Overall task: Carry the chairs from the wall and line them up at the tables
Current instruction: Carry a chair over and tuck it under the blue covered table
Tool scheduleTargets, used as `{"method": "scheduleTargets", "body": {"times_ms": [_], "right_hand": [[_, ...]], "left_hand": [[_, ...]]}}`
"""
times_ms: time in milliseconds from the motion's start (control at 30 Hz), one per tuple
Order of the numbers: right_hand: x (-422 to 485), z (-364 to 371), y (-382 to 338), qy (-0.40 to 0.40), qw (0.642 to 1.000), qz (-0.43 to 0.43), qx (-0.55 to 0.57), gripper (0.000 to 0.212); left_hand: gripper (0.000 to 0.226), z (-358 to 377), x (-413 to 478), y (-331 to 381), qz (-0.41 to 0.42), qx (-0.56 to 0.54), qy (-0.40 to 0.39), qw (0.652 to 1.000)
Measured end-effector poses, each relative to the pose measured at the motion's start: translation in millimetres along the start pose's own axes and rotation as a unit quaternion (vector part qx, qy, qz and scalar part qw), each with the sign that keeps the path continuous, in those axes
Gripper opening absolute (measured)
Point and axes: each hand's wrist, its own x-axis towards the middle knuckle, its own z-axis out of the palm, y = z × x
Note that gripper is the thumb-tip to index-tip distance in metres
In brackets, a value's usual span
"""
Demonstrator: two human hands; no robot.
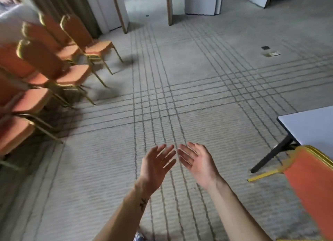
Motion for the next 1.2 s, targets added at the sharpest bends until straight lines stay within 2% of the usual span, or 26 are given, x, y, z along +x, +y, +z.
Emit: {"method": "scheduleTargets", "body": {"times_ms": [300,533,733,933,1200], "right_hand": [[51,192,125,-0.094,0.989,0.066,-0.088,0.035],[83,319,223,-0.136,0.976,0.1,-0.136,0.036],[119,397,274,-0.162,0.959,0.127,-0.196,0.037],[199,470,319,-0.183,0.94,0.166,-0.235,0.039],[322,614,369,-0.266,0.9,0.234,-0.256,0.042]], "left_hand": [[0.038,-162,-31,140,0.073,-0.092,0.052,0.992],[0.036,-279,-42,241,0.123,-0.147,0.075,0.979],[0.047,-347,-34,300,0.15,-0.185,0.105,0.966],[0.05,-405,5,362,0.172,-0.216,0.154,0.949],[0.045,-461,63,490,0.255,-0.289,0.203,0.9]]}}
